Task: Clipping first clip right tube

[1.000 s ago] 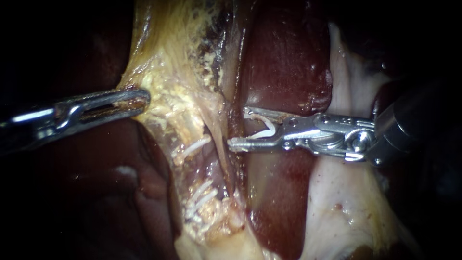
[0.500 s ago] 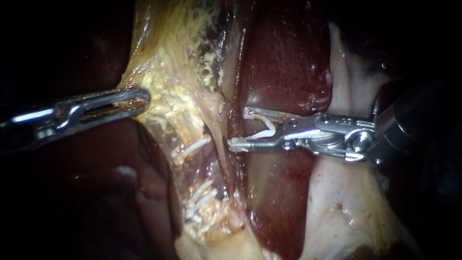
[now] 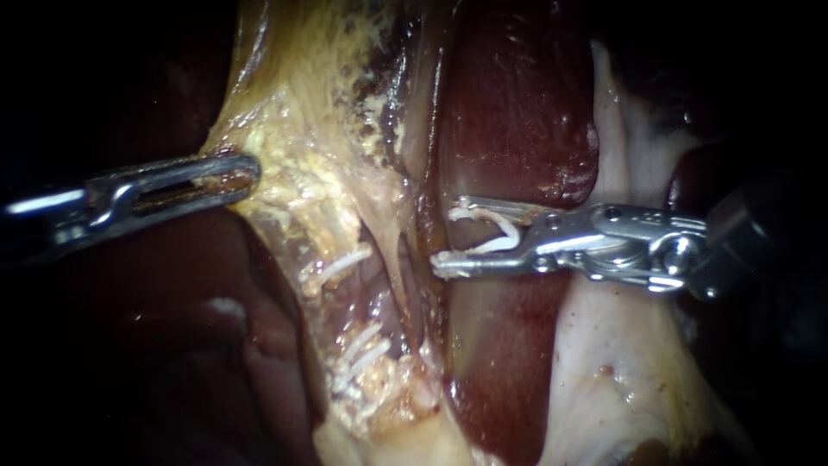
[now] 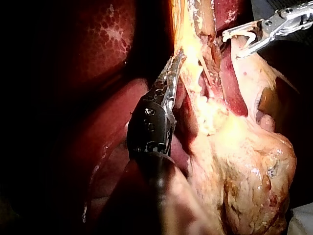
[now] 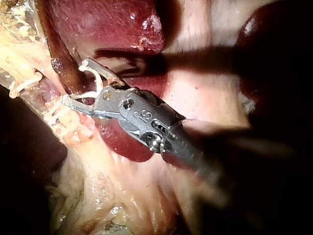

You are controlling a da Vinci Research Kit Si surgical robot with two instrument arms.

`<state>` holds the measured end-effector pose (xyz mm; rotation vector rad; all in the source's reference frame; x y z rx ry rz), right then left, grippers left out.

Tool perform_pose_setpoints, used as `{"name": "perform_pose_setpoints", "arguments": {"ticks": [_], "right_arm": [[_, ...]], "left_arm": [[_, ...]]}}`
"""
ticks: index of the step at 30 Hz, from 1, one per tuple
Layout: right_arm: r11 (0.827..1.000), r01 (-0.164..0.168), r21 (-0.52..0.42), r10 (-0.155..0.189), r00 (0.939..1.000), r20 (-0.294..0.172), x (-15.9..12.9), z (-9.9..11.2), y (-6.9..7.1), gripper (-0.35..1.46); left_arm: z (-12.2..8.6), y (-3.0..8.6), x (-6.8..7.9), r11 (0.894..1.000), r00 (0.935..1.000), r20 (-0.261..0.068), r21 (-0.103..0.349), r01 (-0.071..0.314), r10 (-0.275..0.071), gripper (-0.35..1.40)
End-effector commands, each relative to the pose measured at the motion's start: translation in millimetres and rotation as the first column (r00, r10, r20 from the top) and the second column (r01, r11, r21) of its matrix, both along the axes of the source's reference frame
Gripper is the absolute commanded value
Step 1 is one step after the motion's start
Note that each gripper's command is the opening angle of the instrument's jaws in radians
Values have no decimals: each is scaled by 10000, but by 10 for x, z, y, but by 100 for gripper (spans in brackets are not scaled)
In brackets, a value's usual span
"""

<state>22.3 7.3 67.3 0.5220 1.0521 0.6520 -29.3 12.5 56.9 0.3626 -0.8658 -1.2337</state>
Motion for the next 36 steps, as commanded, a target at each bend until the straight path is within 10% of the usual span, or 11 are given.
{"name": "perform_pose_setpoints", "arguments": {"ticks": [1,9,23,36], "right_arm": [[10000,45,50,-45,9999,-95,-1,-7,0,60],[9979,620,193,-604,9955,-728,16,-29,-19,59],[9918,1039,740,-972,9913,-893,59,49,-64,59],[9908,1099,794,-1046,9921,-687,63,88,-64,59]], "left_arm": [[-1,0,1,10000,10000,14,-3,14,-14,-35],[-10,8,9,9998,9997,60,-16,221,-221,-35],[-13,8,11,9996,9996,19,-2,278,-278,-35],[-20,6,10,9996,9997,-1,-152,237,-237,-35]]}}
